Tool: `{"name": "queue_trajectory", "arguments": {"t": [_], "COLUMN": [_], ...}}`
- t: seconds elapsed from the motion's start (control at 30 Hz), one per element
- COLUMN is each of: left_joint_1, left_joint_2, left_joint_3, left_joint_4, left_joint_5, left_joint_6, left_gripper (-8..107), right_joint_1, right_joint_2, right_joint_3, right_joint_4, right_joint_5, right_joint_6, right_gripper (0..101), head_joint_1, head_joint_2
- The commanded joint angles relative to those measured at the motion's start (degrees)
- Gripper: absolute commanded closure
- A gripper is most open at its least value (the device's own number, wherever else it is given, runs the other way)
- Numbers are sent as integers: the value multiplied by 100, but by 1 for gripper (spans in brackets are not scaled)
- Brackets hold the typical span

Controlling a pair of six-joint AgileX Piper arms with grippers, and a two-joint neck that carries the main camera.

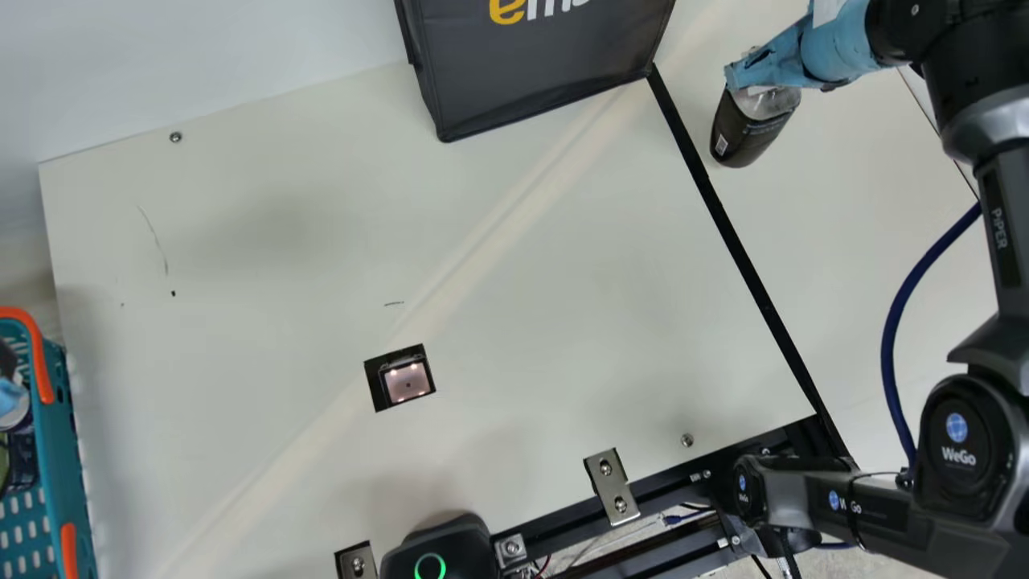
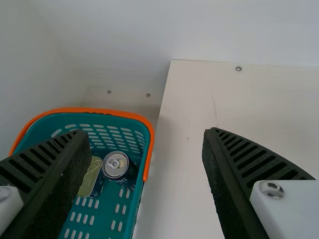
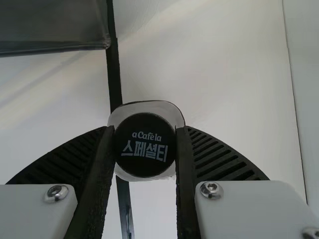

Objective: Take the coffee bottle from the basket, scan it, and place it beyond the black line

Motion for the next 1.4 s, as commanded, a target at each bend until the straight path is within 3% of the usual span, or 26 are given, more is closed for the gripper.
{"name": "queue_trajectory", "arguments": {"t": [0.0,1.37], "left_joint_1": [0,0], "left_joint_2": [0,0], "left_joint_3": [0,0], "left_joint_4": [0,0], "left_joint_5": [0,0], "left_joint_6": [0,0], "left_gripper": [9,9], "right_joint_1": [-4,-472], "right_joint_2": [26,476], "right_joint_3": [-12,-93], "right_joint_4": [-28,159], "right_joint_5": [7,-578], "right_joint_6": [20,399], "right_gripper": [101,101], "head_joint_1": [-157,-157], "head_joint_2": [-5,-5]}}
